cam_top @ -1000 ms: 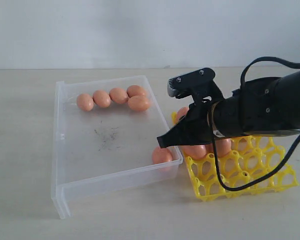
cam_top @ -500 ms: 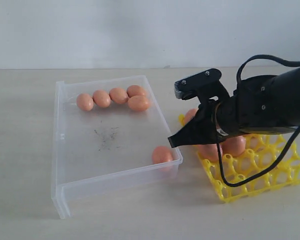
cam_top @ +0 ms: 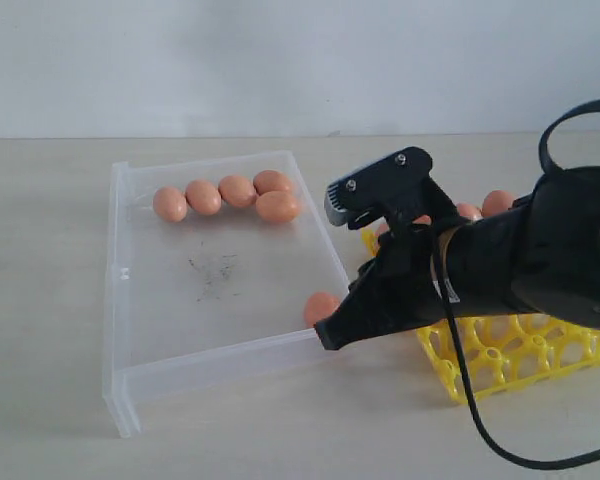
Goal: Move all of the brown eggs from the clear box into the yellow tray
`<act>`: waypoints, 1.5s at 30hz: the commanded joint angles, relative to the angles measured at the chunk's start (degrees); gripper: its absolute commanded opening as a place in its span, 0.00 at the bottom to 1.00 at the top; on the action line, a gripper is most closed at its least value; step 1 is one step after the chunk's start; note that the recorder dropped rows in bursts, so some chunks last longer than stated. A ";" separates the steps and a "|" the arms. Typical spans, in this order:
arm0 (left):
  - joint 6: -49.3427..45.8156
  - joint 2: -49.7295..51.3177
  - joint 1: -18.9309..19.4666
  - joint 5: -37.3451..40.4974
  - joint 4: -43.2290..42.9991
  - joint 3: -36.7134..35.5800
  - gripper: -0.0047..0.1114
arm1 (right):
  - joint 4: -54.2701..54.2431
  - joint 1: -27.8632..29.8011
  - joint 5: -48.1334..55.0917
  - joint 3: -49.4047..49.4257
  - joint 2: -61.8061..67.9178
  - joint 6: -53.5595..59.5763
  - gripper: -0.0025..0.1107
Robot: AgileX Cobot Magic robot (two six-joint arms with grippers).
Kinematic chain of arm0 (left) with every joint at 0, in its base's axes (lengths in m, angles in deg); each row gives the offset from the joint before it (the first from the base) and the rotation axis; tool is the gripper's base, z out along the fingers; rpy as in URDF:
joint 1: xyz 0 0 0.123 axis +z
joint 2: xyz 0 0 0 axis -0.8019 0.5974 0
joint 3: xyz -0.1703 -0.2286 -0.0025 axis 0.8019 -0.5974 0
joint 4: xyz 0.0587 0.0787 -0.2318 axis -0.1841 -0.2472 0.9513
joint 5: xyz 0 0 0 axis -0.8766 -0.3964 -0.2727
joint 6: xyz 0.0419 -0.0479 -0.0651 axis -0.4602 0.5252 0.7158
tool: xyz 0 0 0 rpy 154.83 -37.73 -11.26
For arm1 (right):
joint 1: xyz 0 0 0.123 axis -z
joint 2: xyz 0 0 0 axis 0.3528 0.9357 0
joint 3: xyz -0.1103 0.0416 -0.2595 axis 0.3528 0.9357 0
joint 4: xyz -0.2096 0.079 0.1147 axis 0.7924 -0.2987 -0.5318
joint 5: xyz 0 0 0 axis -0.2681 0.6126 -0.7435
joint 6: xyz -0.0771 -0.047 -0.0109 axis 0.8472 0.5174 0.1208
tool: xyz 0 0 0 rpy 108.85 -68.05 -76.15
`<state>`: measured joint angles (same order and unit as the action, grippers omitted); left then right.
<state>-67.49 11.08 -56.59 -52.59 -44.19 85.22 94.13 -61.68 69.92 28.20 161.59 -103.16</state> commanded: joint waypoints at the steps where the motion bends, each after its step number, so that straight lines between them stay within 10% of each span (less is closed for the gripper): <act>1: -0.26 0.23 -0.16 -0.90 0.26 0.13 0.07 | -0.63 0.10 3.12 0.58 1.78 0.90 0.03; 7: -0.26 0.23 -0.16 -0.90 0.26 0.13 0.07 | -0.75 0.10 -6.08 0.29 7.21 -2.01 0.03; 45: -0.26 0.23 -0.16 -0.90 0.26 0.13 0.07 | 26.46 2.73 15.49 -5.33 10.74 -22.06 0.02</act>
<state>-67.49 11.08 -56.59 -52.59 -44.19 85.22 119.80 -59.27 85.22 23.32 172.96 -124.69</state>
